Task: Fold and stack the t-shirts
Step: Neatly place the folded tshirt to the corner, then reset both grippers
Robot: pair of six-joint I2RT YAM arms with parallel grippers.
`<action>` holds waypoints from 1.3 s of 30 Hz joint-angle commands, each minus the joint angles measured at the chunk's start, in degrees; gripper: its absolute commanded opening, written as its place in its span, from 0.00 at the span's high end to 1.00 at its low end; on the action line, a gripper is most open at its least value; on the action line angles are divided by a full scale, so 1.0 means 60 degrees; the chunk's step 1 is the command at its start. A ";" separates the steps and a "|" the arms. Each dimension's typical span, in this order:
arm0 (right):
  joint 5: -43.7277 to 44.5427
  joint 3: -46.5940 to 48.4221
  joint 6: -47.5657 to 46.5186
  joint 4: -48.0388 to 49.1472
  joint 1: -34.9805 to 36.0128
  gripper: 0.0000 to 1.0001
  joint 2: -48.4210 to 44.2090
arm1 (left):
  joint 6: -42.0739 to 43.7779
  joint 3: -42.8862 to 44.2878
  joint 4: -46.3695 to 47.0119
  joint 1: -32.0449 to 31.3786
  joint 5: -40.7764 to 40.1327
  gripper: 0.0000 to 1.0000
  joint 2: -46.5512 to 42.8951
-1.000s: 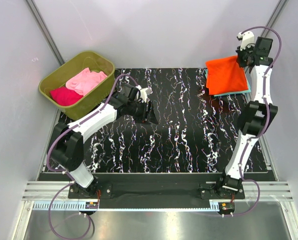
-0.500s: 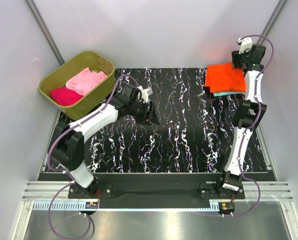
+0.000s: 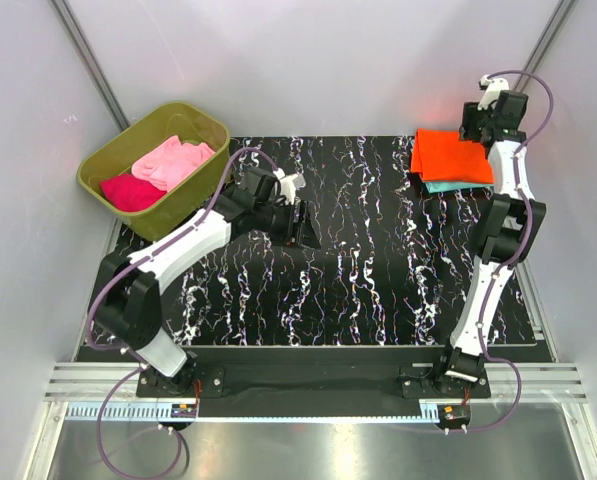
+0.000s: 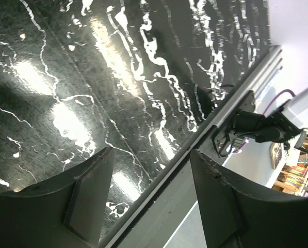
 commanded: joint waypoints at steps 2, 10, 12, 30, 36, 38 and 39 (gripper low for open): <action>0.0014 -0.1390 0.1093 0.0334 0.0512 0.47 -0.1547 | 0.0129 -0.0016 0.0359 -0.0074 0.0420 0.33 -0.0890; -0.0746 -0.2991 0.3008 0.0334 0.0820 0.66 -0.1653 | 0.0129 0.0014 0.0359 -0.0074 0.0522 0.33 -0.1272; -0.1011 -0.3444 0.3305 0.0333 0.0878 0.69 -0.1740 | 0.0114 -0.0016 0.0388 -0.0074 0.0522 0.33 -0.1272; -0.0148 -0.4149 0.3438 -0.0515 0.1054 0.74 -0.1316 | 0.0129 -0.0133 0.0418 -0.0016 0.0039 0.32 -0.0891; 0.0101 -0.4047 0.3526 -0.0765 0.1054 0.74 -0.1038 | 0.0173 -0.0162 0.0418 -0.0016 -0.0049 0.33 -0.0891; 0.0101 -0.3973 0.3584 -0.0838 0.1054 0.73 -0.0877 | 0.0216 -0.0177 0.0388 -0.0030 -0.0122 0.32 -0.0934; 0.0130 -0.3973 0.3628 -0.0867 0.1040 0.73 -0.0833 | 0.0231 -0.0177 0.0388 -0.0016 -0.0195 0.32 -0.0949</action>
